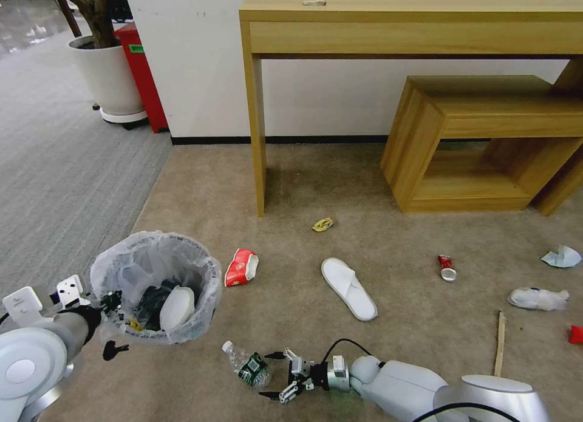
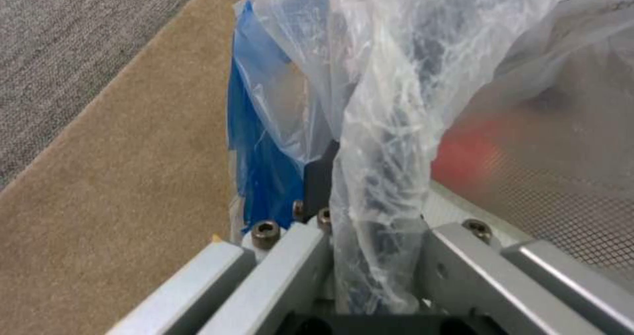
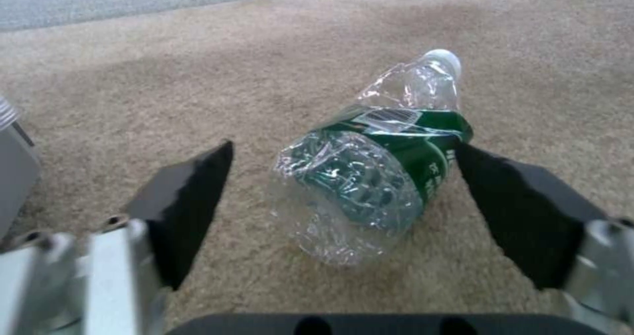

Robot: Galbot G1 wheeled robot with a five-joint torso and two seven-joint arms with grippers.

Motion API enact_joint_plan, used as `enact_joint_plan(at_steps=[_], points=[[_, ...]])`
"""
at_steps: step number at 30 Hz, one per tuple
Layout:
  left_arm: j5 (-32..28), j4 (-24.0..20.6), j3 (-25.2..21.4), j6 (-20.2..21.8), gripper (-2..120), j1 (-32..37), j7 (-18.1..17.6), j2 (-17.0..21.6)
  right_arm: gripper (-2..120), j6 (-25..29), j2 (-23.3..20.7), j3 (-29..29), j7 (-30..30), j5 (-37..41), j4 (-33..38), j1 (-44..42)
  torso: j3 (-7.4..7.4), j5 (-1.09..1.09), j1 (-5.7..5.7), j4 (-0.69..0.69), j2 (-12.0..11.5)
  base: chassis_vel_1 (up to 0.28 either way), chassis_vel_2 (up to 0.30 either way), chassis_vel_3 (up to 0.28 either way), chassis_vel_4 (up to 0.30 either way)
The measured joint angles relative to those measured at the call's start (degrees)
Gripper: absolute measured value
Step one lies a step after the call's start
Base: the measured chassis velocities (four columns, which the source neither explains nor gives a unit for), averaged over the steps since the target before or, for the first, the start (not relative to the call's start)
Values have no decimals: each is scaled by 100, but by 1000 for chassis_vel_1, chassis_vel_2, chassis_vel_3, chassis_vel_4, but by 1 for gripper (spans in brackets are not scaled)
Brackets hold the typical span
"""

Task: Pick up the trash bin and place the garbage on the floor into it.

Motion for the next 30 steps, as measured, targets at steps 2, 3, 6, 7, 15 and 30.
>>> enact_joint_plan(at_steps=[2, 3, 6, 7, 15, 30], points=[[0, -1, 0, -9, 0, -2, 0, -1, 80, 0, 3, 5, -2, 1, -11, 0, 0, 0, 0, 0, 0, 0, 0, 0, 0], [1, -2, 2, -13, 0, -6, 0, -4, 73, 0, 5, 10, -3, 1, -20, 0, 0, 0, 0, 0, 0, 0, 0, 0, 0], [9, -4, 18, -21, 0, -12, 0, -15, 65, 0, 6, 26, -3, 1, -27, 1, 0, 0, 0, 0, 0, 0, 0, 0, 0], [15, -5, 26, -25, 0, -13, 1, -19, 62, 0, 6, 31, -3, -1, -28, 1, 0, 0, 0, 0, 0, 0, 0, 0, 0], [37, -41, 55, -39, 0, -10, 8, -43, 42, 1, -4, 75, -2, -21, -41, -4, 0, 0, 0, 0, 0, 0, 0, 0, 0], [54, -107, 95, -51, 0, 0, 11, -88, 46, 6, -13, 120, 5, -96, -101, -3, 0, 0, 0, 0, 0, 0, 0, 0, 0]])
